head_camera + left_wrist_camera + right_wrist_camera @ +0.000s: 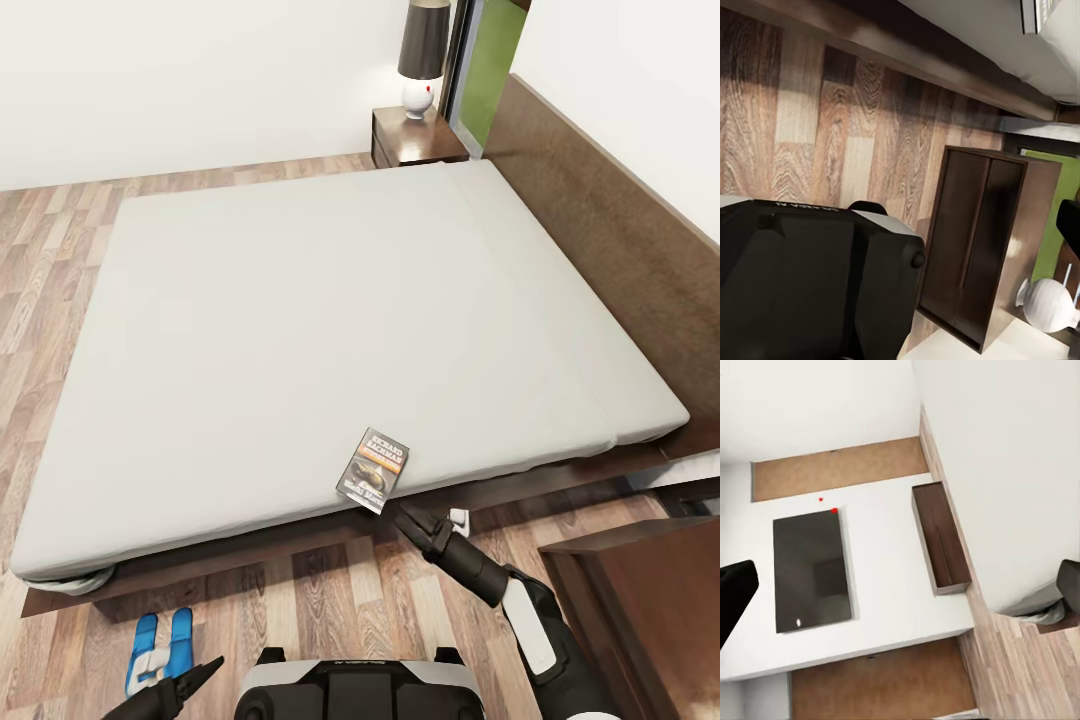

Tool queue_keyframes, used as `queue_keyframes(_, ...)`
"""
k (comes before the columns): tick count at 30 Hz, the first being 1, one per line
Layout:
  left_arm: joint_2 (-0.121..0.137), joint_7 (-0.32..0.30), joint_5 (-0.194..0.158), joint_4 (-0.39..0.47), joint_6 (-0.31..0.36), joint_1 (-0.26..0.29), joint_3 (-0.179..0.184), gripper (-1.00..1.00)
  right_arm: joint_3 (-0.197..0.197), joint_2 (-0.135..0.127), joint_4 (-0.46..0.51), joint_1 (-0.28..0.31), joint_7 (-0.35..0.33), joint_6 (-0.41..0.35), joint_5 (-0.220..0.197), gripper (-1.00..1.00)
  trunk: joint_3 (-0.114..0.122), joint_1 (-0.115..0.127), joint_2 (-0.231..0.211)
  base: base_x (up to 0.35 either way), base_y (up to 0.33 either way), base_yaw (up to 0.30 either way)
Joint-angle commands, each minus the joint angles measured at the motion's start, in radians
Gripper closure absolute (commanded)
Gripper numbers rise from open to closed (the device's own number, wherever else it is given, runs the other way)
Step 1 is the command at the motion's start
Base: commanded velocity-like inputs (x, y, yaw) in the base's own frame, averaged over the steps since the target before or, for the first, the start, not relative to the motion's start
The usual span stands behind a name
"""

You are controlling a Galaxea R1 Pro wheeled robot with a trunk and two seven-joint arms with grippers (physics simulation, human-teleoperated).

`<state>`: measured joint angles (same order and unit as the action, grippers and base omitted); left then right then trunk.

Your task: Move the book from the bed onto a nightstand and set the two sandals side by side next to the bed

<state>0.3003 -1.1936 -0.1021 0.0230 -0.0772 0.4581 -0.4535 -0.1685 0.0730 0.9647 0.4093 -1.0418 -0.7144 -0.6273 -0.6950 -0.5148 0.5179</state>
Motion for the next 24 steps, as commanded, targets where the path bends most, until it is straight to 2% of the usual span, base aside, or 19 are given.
queue_keyframes(1,0.0,-0.002,-0.01,-0.002,-0.008,0.001,0.009,-1.0,-0.002,0.001,0.0,0.001,-0.003,-0.006,-0.003,-1.0,-0.001,0.0,0.001,0.0,0.0,0.0)
queue_keyframes(13,-0.002,-0.001,-0.009,-0.002,-0.008,0.001,0.009,-1.0,-0.003,0.007,-0.004,0.0,0.003,0.019,-0.005,-1.0,-0.001,0.0,0.001,0.0,0.0,0.0)
queue_keyframes(19,-0.003,-0.001,-0.009,-0.002,-0.008,0.001,0.009,-1.0,-0.003,0.008,-0.026,0.0,0.005,0.14,-0.003,-1.0,-0.001,0.0,0.001,0.0,0.0,0.0)
queue_keyframes(24,-0.003,-0.001,-0.008,-0.002,-0.009,0.001,0.009,-1.0,-0.003,0.008,-0.087,0.0,0.005,0.164,-0.005,-1.0,-0.001,0.0,0.001,0.0,0.0,0.0)
